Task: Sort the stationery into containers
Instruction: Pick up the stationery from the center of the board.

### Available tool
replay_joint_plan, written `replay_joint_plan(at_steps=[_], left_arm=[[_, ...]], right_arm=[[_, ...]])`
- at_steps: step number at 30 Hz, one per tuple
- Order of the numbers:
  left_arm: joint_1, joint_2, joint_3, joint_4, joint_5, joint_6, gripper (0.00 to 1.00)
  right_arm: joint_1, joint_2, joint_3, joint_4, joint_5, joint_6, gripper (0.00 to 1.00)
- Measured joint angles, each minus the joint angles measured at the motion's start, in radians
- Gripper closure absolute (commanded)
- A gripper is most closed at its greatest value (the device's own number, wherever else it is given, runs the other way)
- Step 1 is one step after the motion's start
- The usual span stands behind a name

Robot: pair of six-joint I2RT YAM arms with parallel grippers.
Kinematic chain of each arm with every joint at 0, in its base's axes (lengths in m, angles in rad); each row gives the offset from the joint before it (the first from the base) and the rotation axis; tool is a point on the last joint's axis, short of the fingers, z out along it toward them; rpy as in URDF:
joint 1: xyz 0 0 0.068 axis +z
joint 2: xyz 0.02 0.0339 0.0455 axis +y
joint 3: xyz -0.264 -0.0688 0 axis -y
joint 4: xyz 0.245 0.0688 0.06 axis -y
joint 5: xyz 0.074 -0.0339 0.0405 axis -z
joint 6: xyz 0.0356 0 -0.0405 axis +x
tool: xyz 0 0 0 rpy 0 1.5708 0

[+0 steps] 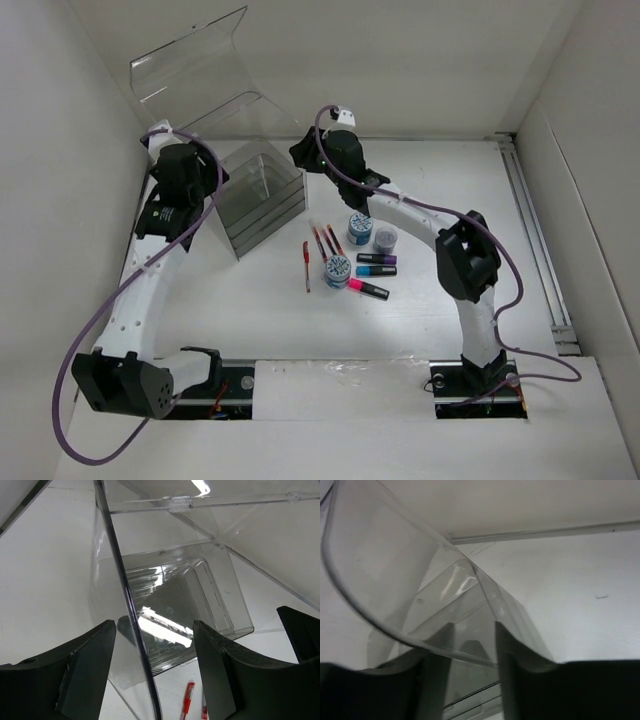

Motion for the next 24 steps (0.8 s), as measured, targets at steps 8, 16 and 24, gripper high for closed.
replay_joint_plan(at_steps=[8, 16, 24], left_arm=[[-0.002, -0.172, 0.008, -0.004, 0.009, 0.01, 0.32], [0.0, -0.452, 0.037, 0.048, 0.109, 0.037, 0.34], [-0.001, -0.468, -0.166, 0.085, 0.359, 0.035, 0.35]], right_arm=[[-0.012, -0.063, -0.044, -0.024, -0.045, 0.088, 0.12], [-0.016, -0.291, -0.129, -0.035, -0.101, 0.105, 0.01], [-0.014, -0.624, -0.402, -0.034, -0.058, 0.107, 0.01]])
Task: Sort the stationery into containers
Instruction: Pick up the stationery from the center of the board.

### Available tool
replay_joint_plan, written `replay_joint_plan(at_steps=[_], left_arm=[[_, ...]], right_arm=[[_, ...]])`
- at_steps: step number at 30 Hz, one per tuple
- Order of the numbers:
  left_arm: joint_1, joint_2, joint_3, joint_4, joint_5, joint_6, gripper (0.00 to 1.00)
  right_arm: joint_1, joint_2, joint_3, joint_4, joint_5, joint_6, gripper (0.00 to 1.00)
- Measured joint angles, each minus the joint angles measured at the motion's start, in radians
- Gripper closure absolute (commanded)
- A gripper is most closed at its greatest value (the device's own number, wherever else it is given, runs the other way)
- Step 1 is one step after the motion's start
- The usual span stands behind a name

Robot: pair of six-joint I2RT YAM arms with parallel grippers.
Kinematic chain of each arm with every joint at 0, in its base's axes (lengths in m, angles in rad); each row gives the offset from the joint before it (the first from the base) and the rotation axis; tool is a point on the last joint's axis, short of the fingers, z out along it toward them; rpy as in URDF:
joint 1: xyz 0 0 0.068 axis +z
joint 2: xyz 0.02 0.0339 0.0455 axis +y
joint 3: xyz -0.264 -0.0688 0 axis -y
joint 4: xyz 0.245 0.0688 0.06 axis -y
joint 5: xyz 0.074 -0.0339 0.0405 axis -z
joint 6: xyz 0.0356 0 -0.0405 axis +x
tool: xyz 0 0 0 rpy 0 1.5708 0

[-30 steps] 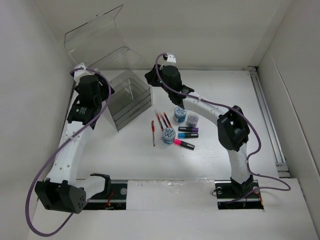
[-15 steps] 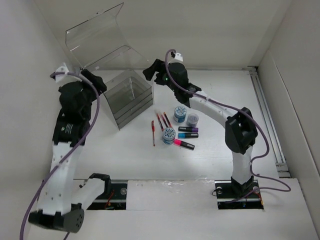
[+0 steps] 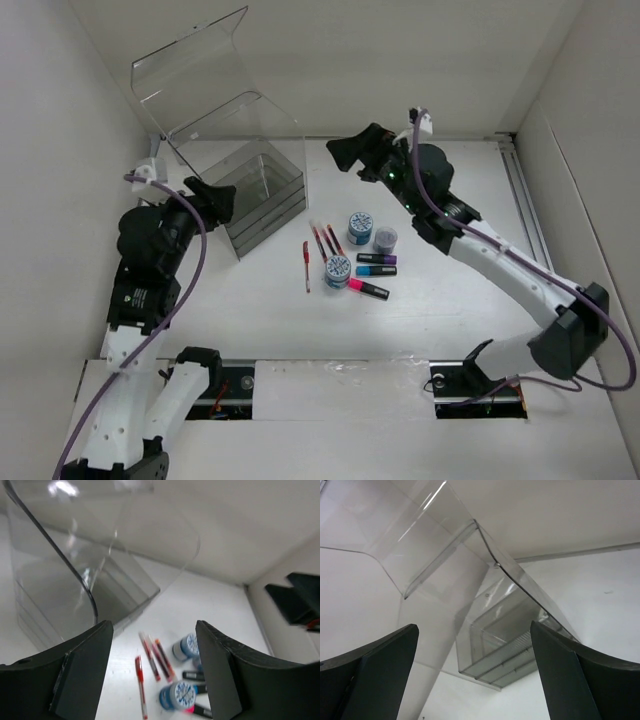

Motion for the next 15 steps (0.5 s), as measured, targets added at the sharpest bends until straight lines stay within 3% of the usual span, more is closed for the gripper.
replay_joint_plan(at_steps=[7, 15], left_arm=[[-0.043, 0.115, -0.082, 0.027, 0.116, -0.003, 0.3], [-0.052, 0.242, -0.029, 0.264, 0.274, -0.047, 0.28]], right_arm=[[-0.006, -0.256, -0.25, -0.06, 0.106, 0.034, 0.01], [-0.048, -0.413, -0.373, -0.183, 0.123, 0.068, 0.01]])
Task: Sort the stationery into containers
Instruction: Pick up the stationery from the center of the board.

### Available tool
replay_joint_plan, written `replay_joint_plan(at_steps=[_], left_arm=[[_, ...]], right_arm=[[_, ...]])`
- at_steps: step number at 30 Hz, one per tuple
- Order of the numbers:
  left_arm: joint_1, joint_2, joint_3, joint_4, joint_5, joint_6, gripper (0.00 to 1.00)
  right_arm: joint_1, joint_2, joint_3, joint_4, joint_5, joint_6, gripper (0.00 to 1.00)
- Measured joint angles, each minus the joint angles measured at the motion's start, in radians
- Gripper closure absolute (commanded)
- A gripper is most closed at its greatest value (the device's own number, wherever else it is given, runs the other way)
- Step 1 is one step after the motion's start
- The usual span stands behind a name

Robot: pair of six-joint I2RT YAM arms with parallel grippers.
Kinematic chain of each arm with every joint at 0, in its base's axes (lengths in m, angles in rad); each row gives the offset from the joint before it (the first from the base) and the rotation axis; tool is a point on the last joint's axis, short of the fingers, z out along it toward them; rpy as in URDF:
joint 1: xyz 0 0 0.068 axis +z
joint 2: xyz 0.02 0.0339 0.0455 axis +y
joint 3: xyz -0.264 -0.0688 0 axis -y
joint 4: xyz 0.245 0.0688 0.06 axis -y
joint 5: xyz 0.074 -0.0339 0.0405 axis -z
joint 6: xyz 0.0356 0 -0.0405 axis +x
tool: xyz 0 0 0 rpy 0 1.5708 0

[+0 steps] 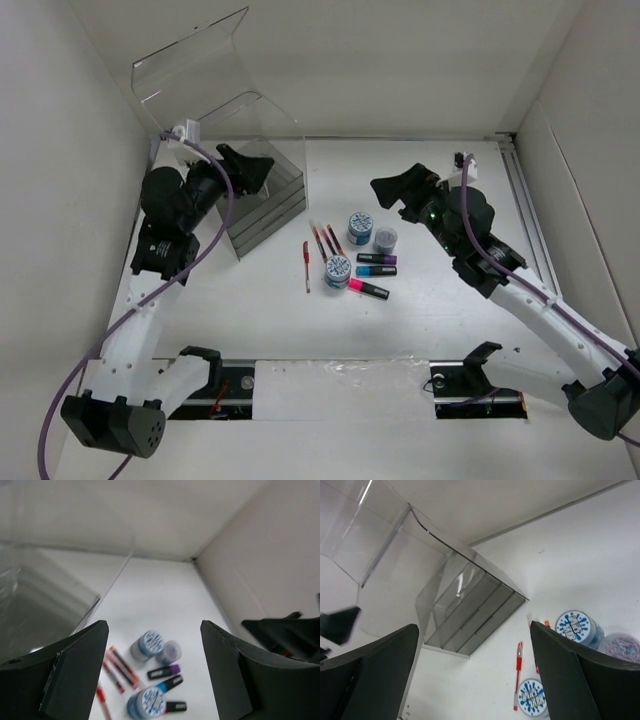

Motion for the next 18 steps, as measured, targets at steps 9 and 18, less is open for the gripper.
replay_joint_plan(at_steps=[9, 18], left_arm=[[-0.002, 0.283, 0.624, 0.074, 0.049, -0.035, 0.27], [0.0, 0.512, 1.146, 0.005, 0.031, 0.031, 0.2]], right_arm=[[-0.027, -0.021, -0.024, -0.058, -0.037, 0.006, 0.01], [-0.027, -0.009, -0.046, -0.066, -0.035, 0.022, 0.01]])
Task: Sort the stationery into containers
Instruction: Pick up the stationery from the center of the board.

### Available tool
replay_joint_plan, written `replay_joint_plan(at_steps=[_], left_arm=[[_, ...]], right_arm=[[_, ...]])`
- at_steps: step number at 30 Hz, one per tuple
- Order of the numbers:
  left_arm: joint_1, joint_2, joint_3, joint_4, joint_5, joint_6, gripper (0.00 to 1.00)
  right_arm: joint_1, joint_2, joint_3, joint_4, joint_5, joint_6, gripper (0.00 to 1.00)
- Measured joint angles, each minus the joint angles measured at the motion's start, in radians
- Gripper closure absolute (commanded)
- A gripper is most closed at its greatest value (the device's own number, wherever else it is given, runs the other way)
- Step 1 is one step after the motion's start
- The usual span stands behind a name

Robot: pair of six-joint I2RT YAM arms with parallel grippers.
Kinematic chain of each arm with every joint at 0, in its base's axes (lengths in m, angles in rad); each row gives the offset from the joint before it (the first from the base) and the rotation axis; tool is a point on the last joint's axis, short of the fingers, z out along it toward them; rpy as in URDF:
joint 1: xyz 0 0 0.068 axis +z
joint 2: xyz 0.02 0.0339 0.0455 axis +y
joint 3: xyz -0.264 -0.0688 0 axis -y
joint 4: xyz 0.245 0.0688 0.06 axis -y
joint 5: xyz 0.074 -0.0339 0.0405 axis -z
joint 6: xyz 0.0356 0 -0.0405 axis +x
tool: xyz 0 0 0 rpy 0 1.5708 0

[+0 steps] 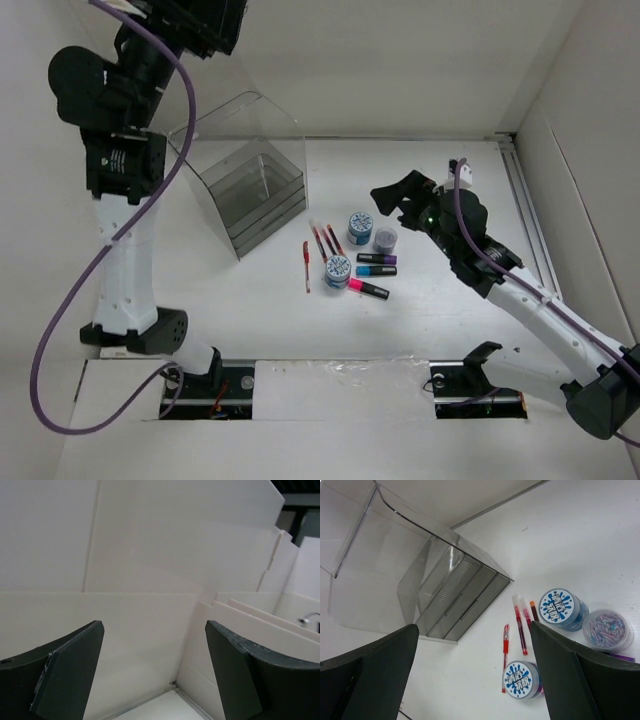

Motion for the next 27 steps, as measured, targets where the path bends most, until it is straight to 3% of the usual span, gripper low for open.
replay_joint_plan(at_steps=[4, 7, 10, 17, 22, 27], left_arm=[[-0.001, 0.227, 0.321, 0.051, 0.06, -0.058, 0.14], [0.0, 0.321, 0.375, 0.09, 0.062, -0.091, 0.12], [0.0, 0.289, 0.171, 0.124, 0.041, -0.093, 0.0], [0.0, 0.142, -0.37, 0.189, -0.042, -0.072, 0.0], [0.0, 0.007, -0.437, 0.183, -0.155, -0.018, 0.0], [-0.001, -0.283, -0.464, 0.145, -0.363, 0.049, 0.0]], right_arm=[[0.0, 0.0, -0.006, 0.002, 0.0, 0.021, 0.01], [0.0, 0.0, -0.012, 0.001, -0.009, 0.028, 0.01], [0.0, 0.0, -0.013, 0.005, -0.032, 0.031, 0.01], [0.016, 0.007, -0.023, 0.028, -0.06, 0.027, 0.01], [0.043, 0.027, -0.026, 0.033, -0.064, 0.023, 0.01], [0.071, 0.054, -0.026, 0.036, -0.065, 0.019, 0.01]])
